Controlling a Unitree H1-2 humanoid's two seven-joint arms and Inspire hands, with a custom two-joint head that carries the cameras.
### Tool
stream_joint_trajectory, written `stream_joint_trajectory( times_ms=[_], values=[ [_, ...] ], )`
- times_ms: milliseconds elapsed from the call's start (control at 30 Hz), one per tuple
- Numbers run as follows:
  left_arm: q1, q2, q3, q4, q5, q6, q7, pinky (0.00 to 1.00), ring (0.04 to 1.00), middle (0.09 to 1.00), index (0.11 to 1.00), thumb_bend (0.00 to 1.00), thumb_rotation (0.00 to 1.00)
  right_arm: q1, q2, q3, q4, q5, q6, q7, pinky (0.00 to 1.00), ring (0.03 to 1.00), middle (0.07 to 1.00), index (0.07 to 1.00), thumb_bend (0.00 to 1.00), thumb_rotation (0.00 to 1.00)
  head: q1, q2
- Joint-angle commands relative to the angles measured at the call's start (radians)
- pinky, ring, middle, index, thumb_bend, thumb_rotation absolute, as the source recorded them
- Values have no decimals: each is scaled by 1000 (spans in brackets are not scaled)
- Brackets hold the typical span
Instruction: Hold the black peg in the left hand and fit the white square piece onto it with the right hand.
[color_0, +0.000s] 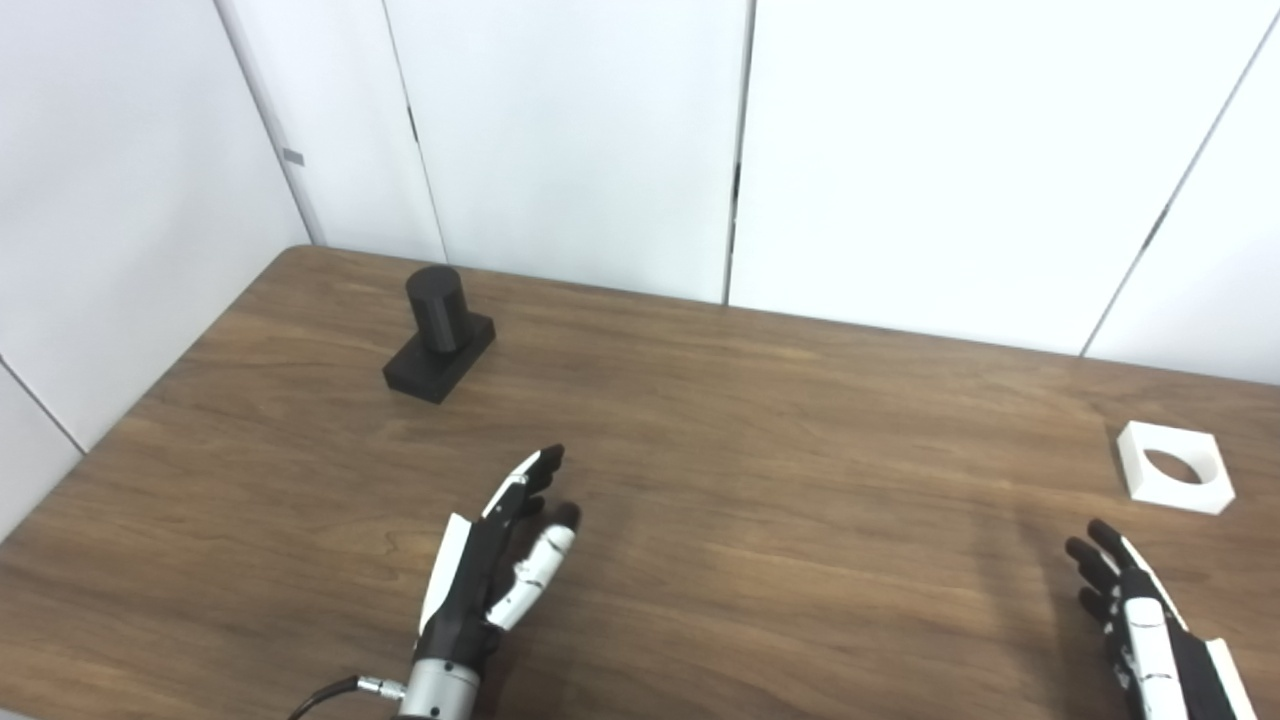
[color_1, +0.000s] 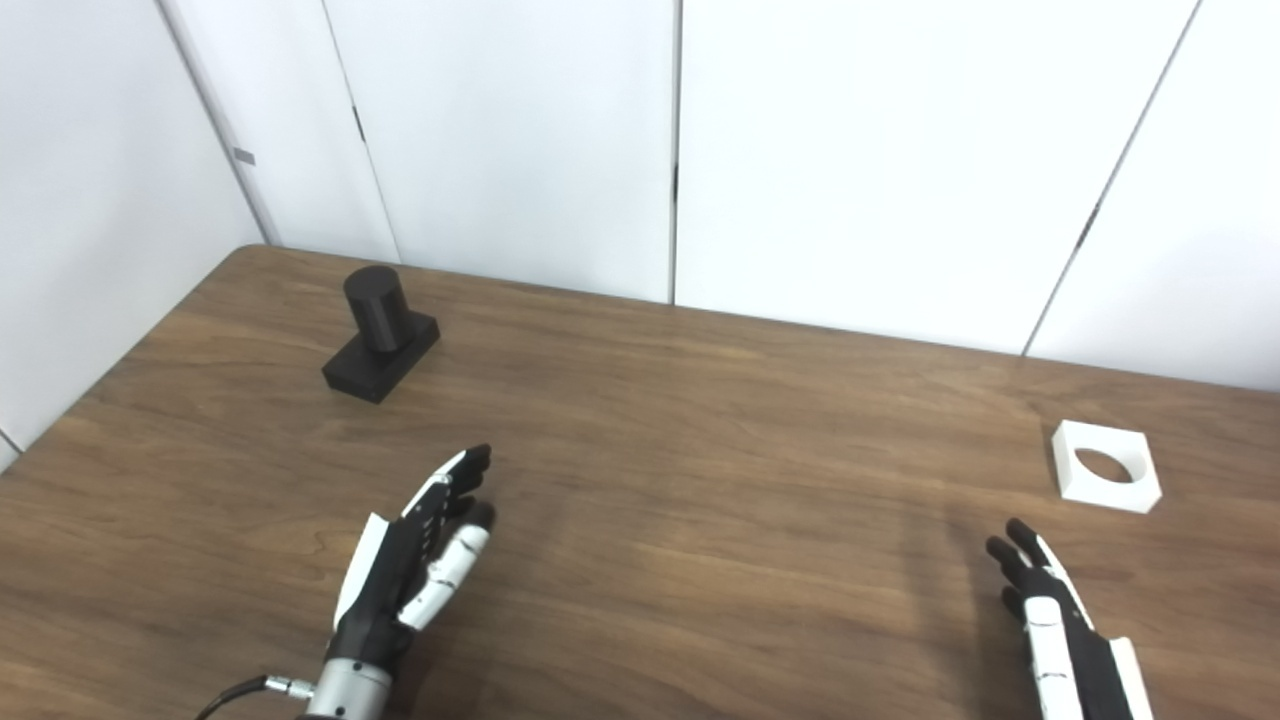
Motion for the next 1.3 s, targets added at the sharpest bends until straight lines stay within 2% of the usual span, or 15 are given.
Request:
stream_joint_trajectory(
  times_ms=[0, 67, 100, 200, 300, 400, 500, 600, 833, 933, 1033, 1167, 1267],
  values=[
    [8, -30, 34, -56, 53, 52, 26, 841, 879, 884, 872, 493, 484, 8, 19, 4, 12, -17, 2, -5, 1000, 943, 892, 922, 334, 1000, 1, 0],
    [-4, -32, 66, -78, 71, 85, 39, 780, 844, 861, 848, 581, 365, 10, 21, 9, 11, -24, -2, -6, 1000, 941, 891, 918, 337, 1000, 0, 1],
    [-12, -25, 80, -96, 96, 117, 38, 748, 824, 855, 846, 617, 341, 11, 22, 12, 8, -32, 0, -9, 1000, 941, 889, 915, 335, 1000, -3, 5],
    [-41, 9, 113, -128, 200, 198, 40, 757, 813, 851, 854, 706, 348, 15, 26, 15, -2, -29, 4, -6, 1000, 936, 882, 909, 298, 1000, -17, 10],
    [-74, 35, 142, -139, 304, 311, 26, 832, 859, 857, 861, 776, 413, 18, 25, 19, -8, -25, -1, 1, 1000, 929, 885, 911, 276, 1000, -24, 12],
    [-110, 64, 160, -143, 381, 403, -4, 746, 833, 847, 850, 826, 458, 19, 26, 22, -9, -30, -6, -1, 1000, 929, 889, 912, 246, 1000, -26, 12],
    [-142, 112, 161, -137, 460, 457, -32, 743, 865, 875, 861, 877, 534, 22, 30, 24, -16, -40, 1, -8, 1000, 928, 893, 909, 237, 1000, -19, 14],
    [-172, 161, 161, -119, 541, 469, -53, 733, 866, 880, 853, 906, 602, 22, 32, 25, -20, -47, 2, -9, 1000, 921, 880, 894, 235, 1000, -18, 13],
    [-243, 244, 183, -70, 662, 474, -133, 874, 913, 907, 860, 924, 714, 25, 19, 35, -29, -57, 13, 7, 1000, 942, 899, 916, 221, 985, -20, 11],
    [-268, 257, 198, -48, 693, 474, -167, 957, 926, 911, 846, 913, 742, 23, 21, 38, -31, -70, 16, 2, 1000, 933, 893, 904, 214, 879, -18, 11],
    [-306, 261, 217, -14, 747, 475, -206, 995, 946, 924, 843, 904, 768, 22, 22, 37, -27, -70, 14, 2, 1000, 934, 894, 902, 216, 784, -17, 10],
    [-361, 252, 239, 45, 856, 475, -253, 999, 960, 936, 847, 906, 792, 21, 23, 35, -22, -58, 5, 6, 1000, 937, 898, 905, 208, 744, -18, 9],
    [-396, 252, 245, 86, 894, 475, -270, 1000, 973, 950, 850, 906, 796, 21, 19, 40, -21, -73, 5, 4, 998, 934, 900, 910, 203, 742, -22, 6]
  ],
)
